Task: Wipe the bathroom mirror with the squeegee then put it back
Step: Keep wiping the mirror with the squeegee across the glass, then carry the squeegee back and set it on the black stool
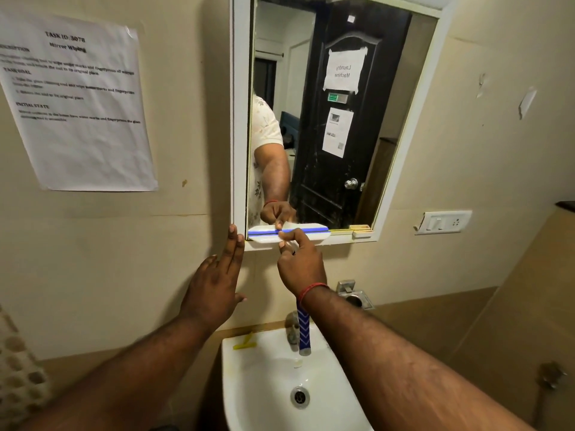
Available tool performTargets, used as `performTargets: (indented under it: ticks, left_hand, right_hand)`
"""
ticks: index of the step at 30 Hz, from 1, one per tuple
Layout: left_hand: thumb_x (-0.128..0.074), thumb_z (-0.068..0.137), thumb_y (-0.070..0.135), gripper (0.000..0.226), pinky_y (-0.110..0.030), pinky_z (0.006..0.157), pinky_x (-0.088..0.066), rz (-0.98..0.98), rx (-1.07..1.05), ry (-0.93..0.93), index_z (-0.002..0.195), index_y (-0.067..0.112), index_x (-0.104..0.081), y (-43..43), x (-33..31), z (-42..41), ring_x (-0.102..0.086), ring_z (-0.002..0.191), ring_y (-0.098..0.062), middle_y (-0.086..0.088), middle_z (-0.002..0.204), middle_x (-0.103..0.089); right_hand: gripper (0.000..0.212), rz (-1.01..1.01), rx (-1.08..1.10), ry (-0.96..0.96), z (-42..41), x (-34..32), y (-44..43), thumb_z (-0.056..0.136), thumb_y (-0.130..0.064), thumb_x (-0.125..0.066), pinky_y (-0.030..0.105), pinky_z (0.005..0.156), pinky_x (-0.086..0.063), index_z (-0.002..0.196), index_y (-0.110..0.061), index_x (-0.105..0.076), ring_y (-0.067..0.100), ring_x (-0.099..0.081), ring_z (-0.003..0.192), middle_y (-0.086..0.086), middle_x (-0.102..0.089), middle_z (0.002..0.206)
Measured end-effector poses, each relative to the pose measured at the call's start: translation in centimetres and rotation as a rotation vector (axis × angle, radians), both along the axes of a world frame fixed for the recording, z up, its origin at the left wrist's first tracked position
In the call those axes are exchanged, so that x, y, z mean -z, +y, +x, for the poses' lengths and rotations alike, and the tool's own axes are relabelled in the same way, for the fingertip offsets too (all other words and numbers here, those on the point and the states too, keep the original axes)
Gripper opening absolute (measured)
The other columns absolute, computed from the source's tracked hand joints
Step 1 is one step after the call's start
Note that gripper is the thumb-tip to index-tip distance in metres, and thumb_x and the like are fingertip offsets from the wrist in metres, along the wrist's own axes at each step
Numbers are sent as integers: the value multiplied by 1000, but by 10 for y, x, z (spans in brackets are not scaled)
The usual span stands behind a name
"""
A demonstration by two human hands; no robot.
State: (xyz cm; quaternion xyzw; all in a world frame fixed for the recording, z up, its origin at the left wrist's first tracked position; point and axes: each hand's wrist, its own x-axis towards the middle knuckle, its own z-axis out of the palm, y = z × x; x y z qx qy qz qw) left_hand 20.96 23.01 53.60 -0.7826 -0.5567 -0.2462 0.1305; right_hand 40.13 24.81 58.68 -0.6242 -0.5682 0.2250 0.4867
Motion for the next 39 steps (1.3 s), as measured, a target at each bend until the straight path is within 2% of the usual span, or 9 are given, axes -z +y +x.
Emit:
performTargets:
  ticks: [5, 10, 16, 19, 21, 25, 32, 35, 39]
  left_hand:
    - [-112, 52, 46, 165, -45, 101, -62, -20, -23, -14, 177, 5, -12, -1, 0, 5, -71, 123, -38, -11, 188, 10]
    - [-113, 47, 46, 167, -41, 85, -64, -87, -72, -27, 177, 4, -16, -4, 0, 14, -73, 96, -37, -12, 188, 8]
    - [-113, 48, 49, 170, -42, 79, -65, -114, -134, -62, 177, 5, -12, -13, -1, 30, -73, 87, -36, -13, 188, 9]
    - [-110, 55, 51, 169, -43, 90, -65, -92, -142, -98, 178, 10, -2, -17, 8, 40, -74, 103, -37, -9, 187, 16]
    - [-107, 60, 54, 169, -42, 107, -59, -84, -141, -110, 178, 13, 8, -20, 23, 44, -67, 131, -37, -6, 187, 21]
    - [-97, 64, 69, 172, -45, 133, -33, -196, -146, -30, 173, 20, 28, -27, 78, 46, -26, 170, -32, 2, 181, 37]
    - [-81, 62, 91, 165, -42, 134, -21, -374, -102, 6, 178, 12, 5, -73, 173, 82, -17, 171, -32, -5, 186, 23]
    - [-76, 56, 98, 161, -44, 131, -11, -465, -94, 25, 174, 0, -25, -94, 200, 105, -29, 163, -37, -19, 186, -12]
    - [-51, 76, 98, 144, -43, 133, 0, -535, -104, 66, 174, -2, -20, -115, 220, 127, -20, 167, -38, -25, 184, -16]
  right_hand:
    - [17, 4, -36, 15, 4, 0, 2, 104, -31, -60, 45, 78, -65, 114, -44, -64, 21, -72, 83, -4, -73, 96]
    - [19, 10, -46, -1, 8, 1, 0, 105, -33, -58, 40, 87, -60, 120, -43, -65, 22, -71, 96, -2, -74, 106]
    - [15, -50, -104, 41, 22, 15, -8, 105, -30, -59, 37, 87, -58, 114, -38, -68, 25, -72, 101, 0, -77, 110]
    - [16, -97, -142, 24, 39, 44, -24, 108, -31, -58, 27, 76, -52, 114, -43, -66, 13, -68, 91, -7, -75, 106]
    - [19, -115, -146, 23, 51, 62, -25, 107, -29, -59, 27, 70, -52, 100, -47, -64, 12, -69, 85, -8, -75, 100]
    - [27, -178, -162, 15, 72, 89, -26, 105, -27, -61, 33, 78, -60, 88, -48, -59, 16, -74, 87, -10, -78, 104]
    - [19, -412, -178, 4, 114, 157, -41, 101, -22, -60, 28, 89, -55, 104, -39, -68, 27, -73, 110, -2, -77, 114]
    - [19, -489, -160, -12, 135, 185, -50, 102, -20, -59, 28, 83, -51, 111, -34, -69, 28, -72, 103, 1, -74, 107]
    - [19, -556, -165, -14, 156, 210, -60, 101, -16, -58, 28, 77, -51, 111, -29, -66, 18, -67, 82, 3, -73, 105]
